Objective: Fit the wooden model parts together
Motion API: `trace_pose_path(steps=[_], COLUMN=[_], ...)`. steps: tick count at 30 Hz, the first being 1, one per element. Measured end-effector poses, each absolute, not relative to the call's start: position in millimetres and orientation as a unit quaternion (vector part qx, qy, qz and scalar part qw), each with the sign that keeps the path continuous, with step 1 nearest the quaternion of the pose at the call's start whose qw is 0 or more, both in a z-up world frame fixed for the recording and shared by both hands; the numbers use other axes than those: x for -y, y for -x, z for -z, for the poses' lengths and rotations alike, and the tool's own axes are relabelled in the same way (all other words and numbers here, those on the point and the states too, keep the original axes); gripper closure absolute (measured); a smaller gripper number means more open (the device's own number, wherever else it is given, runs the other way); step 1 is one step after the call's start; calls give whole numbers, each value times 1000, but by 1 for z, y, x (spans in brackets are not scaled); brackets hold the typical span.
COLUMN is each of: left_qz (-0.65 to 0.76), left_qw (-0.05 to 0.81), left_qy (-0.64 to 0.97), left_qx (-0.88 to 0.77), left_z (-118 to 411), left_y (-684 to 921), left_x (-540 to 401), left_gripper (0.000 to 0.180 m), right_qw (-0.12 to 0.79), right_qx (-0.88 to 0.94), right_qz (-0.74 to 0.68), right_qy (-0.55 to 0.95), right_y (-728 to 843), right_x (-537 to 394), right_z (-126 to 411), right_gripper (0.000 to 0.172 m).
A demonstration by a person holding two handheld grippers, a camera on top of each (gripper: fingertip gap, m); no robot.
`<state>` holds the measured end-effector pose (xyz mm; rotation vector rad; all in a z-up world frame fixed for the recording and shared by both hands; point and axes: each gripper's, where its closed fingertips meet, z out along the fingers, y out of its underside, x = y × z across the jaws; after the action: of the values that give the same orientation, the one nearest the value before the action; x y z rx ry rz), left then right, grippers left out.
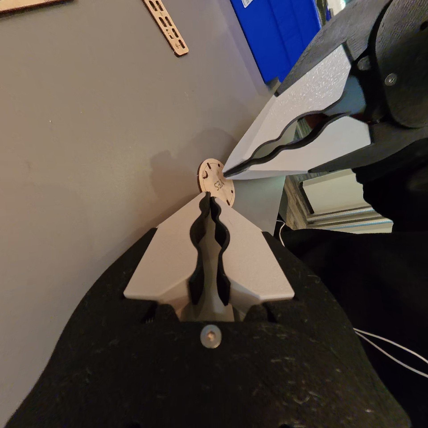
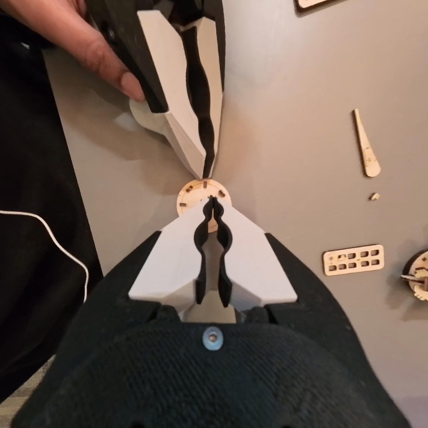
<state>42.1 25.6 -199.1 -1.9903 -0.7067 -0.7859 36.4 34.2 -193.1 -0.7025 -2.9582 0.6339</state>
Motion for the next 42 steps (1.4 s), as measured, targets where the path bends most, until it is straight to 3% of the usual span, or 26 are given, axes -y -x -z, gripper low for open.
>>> trace_pose_path(steps=[4,10,14,22,27,32,34,42], left_qz=[315,314,318,318,320,322,325,334], left_qw=[429,428,427,427,428,429,431,440], left_qy=[798,801,802,804,802,800,798,789], left_qx=[282,276,271,266,267,269,269,268], left_z=[199,199,199,199,198,198,197,193], left_y=[-43,-44,-46,-48,-48,-47,-47,-47], left_x=[-26,-26,-26,-27,-27,-27,-26,-26], left_gripper=[180,180,180,180,180,180,180,180], right_qw=[21,22,34,45,71,119,115,113], right_qx=[939,917,910,894,890,889,889,885], right_qz=[-235,-277,-280,-309,-320,-320,-319,-344], right_qy=[250,287,304,322,317,306,307,293], right_y=[-46,-65,-73,-70,-63,-50,-50,-49], right_x=[-31,-35,-49,-57,-48,-44,-42,-41], right_z=[192,198,206,200,204,207,211,210], right_gripper=[172,154,161,155,134,97,93,118])
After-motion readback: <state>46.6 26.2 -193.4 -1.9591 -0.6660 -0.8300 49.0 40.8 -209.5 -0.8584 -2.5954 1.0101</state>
